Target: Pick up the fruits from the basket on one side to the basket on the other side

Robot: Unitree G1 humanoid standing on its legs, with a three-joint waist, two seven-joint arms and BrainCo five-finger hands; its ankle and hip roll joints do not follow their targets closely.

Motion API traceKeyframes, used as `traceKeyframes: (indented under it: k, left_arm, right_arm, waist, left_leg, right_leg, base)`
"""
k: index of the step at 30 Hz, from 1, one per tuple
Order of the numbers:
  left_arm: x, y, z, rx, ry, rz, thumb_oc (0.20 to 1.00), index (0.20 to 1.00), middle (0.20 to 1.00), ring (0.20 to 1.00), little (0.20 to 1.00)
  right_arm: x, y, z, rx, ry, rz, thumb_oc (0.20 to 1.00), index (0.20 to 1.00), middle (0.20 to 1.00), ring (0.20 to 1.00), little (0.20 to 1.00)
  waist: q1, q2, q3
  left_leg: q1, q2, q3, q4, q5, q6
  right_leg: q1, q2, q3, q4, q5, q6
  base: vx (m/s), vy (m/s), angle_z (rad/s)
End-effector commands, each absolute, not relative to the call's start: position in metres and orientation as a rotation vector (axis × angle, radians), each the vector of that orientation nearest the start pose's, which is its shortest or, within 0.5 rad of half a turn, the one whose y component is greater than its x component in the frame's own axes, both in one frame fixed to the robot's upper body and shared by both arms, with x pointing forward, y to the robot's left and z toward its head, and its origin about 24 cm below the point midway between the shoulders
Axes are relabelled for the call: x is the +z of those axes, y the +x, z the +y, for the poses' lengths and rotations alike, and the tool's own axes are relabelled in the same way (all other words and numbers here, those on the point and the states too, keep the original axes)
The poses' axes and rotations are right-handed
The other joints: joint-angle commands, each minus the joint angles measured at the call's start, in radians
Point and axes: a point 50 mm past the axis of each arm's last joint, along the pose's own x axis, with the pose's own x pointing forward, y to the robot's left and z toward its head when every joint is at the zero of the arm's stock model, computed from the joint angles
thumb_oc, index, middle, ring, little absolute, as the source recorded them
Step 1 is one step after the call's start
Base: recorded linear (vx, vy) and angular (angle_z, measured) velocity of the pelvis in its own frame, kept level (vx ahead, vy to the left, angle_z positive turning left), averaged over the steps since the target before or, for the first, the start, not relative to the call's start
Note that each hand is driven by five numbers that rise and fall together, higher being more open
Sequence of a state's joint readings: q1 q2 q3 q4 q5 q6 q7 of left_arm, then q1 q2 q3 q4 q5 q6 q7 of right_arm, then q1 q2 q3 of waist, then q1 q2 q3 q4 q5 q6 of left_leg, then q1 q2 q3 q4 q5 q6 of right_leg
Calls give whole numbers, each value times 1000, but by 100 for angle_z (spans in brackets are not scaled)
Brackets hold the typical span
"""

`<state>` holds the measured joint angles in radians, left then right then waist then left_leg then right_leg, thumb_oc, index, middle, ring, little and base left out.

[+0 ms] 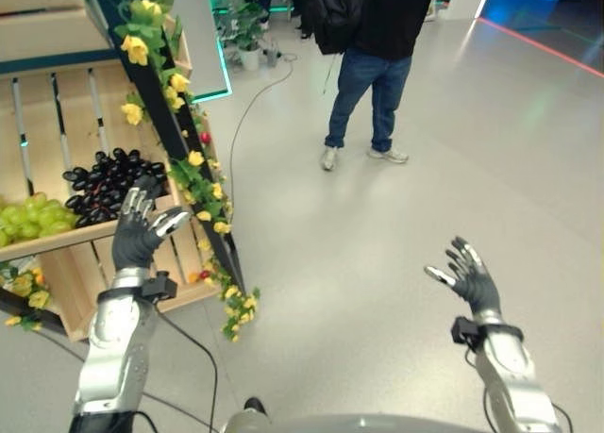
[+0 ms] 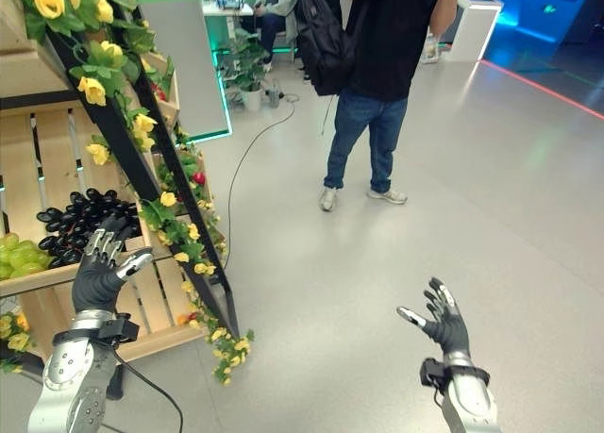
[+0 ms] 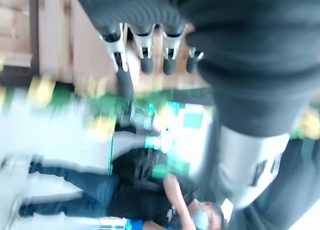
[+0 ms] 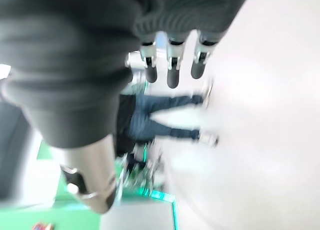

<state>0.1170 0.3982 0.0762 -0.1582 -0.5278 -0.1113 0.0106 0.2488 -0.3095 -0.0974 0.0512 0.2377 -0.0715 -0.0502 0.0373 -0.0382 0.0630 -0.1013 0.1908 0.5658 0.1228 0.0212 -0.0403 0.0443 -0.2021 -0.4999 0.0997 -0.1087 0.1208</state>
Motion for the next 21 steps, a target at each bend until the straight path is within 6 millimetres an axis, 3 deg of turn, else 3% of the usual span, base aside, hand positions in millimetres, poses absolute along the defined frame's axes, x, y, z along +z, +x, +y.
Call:
traceKeyframes:
  k: [1, 2, 6, 10, 11, 13, 14, 15, 16, 19, 21]
  left_arm:
    - [94, 228, 191, -189, -179, -210, 1000, 1000, 1000, 1000, 1000]
    - [93, 226, 190, -191, -191, -206, 1000, 1000, 1000, 1000, 1000]
    - [94, 223, 192, -184, -205, -213, 1000, 1000, 1000, 1000, 1000]
    - [93, 220, 192, -181, -225, -211, 1000, 1000, 1000, 1000, 1000]
    - [91, 221, 191, -178, -228, -206, 1000, 1000, 1000, 1000, 1000]
    - [91, 223, 192, -160, -232, -211, 1000, 1000, 1000, 1000, 1000]
    - [91, 223, 191, -161, -232, -211, 1000, 1000, 1000, 1000, 1000]
    - [87, 222, 194, -133, -241, -205, 1000, 1000, 1000, 1000, 1000]
    - [85, 221, 194, -120, -241, -201, 1000, 1000, 1000, 1000, 1000]
    - [78, 219, 196, -89, -249, -183, 1000, 1000, 1000, 1000, 1000]
    - [72, 219, 197, -69, -252, -160, 1000, 1000, 1000, 1000, 1000]
  right_arm:
    - [49, 217, -249, -203, -102, -44, 1000, 1000, 1000, 1000, 1000]
    - [50, 215, -250, -203, -112, -45, 1000, 1000, 1000, 1000, 1000]
    - [52, 215, -254, -213, -109, -53, 1000, 1000, 1000, 1000, 1000]
    - [50, 211, -257, -215, -113, -45, 1000, 1000, 1000, 1000, 1000]
    - [52, 213, -257, -207, -136, -47, 1000, 1000, 1000, 1000, 1000]
    - [52, 215, -256, -195, -139, -48, 1000, 1000, 1000, 1000, 1000]
    - [52, 215, -256, -195, -139, -49, 1000, 1000, 1000, 1000, 1000]
    - [50, 216, -253, -171, -131, -41, 1000, 1000, 1000, 1000, 1000]
    - [46, 216, -251, -157, -134, -27, 1000, 1000, 1000, 1000, 1000]
    - [41, 216, -248, -128, -137, -3, 1000, 1000, 1000, 1000, 1000]
    - [39, 212, -252, -132, -139, 15, 1000, 1000, 1000, 1000, 1000]
  waist:
    - [-46, -8, 25]
    - [-53, 2, 33]
    - [-67, 19, 60]
    - [-80, 26, 81]
    - [-69, 22, 105]
    - [-47, 15, 127]
    - [-49, 16, 127]
    - [-32, 7, 125]
    - [-15, 5, 125]
    - [1, 6, 111]
    - [-14, 19, 98]
  left_leg:
    - [-31, 8, 16, 21, -7, 0]
    - [-31, 34, 21, 16, 29, -28]
    - [-17, 68, 21, -13, 92, -63]
    - [-17, 92, 7, 14, 99, -79]
    - [-32, 79, -98, 57, 81, -94]
    - [-50, 22, -281, 85, 55, -83]
    - [-53, 22, -284, 87, 54, -82]
    - [-38, -81, -488, 76, -18, -55]
    - [-28, -165, -601, 95, -67, -45]
    - [-8, -300, -811, 152, -149, 0]
    - [-3, -312, -852, 169, -160, 7]
  right_leg:
    - [150, -3, 17, -105, 6, 16]
    - [163, 28, 37, -159, 0, 5]
    - [176, 82, 65, -179, -21, -22]
    - [176, 112, 82, -181, -30, -40]
    - [172, 119, 109, -182, -35, -50]
    - [147, 115, 136, -174, -15, -56]
    - [147, 116, 133, -173, -15, -56]
    - [114, 117, 195, -160, -2, -54]
    - [103, 123, 244, -155, 3, -57]
    - [69, 141, 373, -141, 16, -58]
    - [55, 145, 431, -124, 18, -55]
  base:
    - [-117, -208, -23]
    - [-72, -143, -30]
    - [-118, -162, -45]
    - [-100, -136, -23]
    - [-153, -40, -23]
    - [-148, -20, -67]
    - [-47, -39, -93]
    - [-10, -60, -64]
    - [-8, -69, -96]
    - [21, 17, -132]
    - [17, 176, -159]
